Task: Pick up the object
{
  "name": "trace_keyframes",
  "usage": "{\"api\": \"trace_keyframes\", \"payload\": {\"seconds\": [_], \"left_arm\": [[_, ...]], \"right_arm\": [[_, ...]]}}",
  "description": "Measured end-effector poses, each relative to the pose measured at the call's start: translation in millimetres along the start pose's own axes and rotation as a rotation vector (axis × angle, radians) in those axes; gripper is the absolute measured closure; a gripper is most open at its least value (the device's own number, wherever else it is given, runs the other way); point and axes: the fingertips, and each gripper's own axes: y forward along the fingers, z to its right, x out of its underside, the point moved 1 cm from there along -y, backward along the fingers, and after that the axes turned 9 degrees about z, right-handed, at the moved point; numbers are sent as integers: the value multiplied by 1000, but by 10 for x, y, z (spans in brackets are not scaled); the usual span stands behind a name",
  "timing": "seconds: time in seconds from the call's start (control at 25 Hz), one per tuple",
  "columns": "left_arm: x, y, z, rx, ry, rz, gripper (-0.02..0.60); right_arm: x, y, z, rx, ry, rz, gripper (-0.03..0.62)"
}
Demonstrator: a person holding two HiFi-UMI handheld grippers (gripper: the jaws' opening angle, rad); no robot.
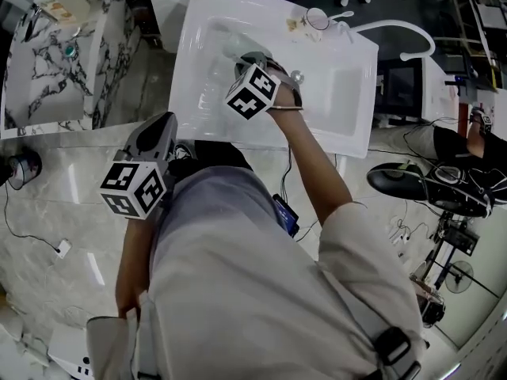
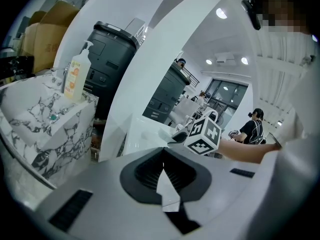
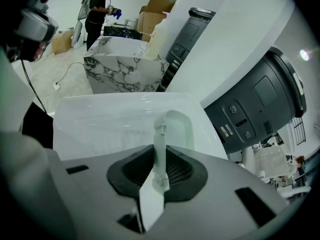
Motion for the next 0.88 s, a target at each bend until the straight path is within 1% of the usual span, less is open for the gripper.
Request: {"api": "trace_keyframes", "payload": {"seconds": [0.2, 0.52, 0.64, 0.88], "left_arm": [[13, -49, 29, 1, -3, 5, 575], [-16, -50, 81, 23, 7, 4, 575], [-8, -64, 97, 29, 11, 2, 575], [7, -74, 135, 35, 3, 5, 575]], "right_arm": [[68, -128, -77, 0, 44, 9, 526], [113, -310, -189, -16, 181, 47, 526], [128, -362, -222, -4, 198, 54, 526], [155, -484, -250, 20, 186, 59, 526]]}}
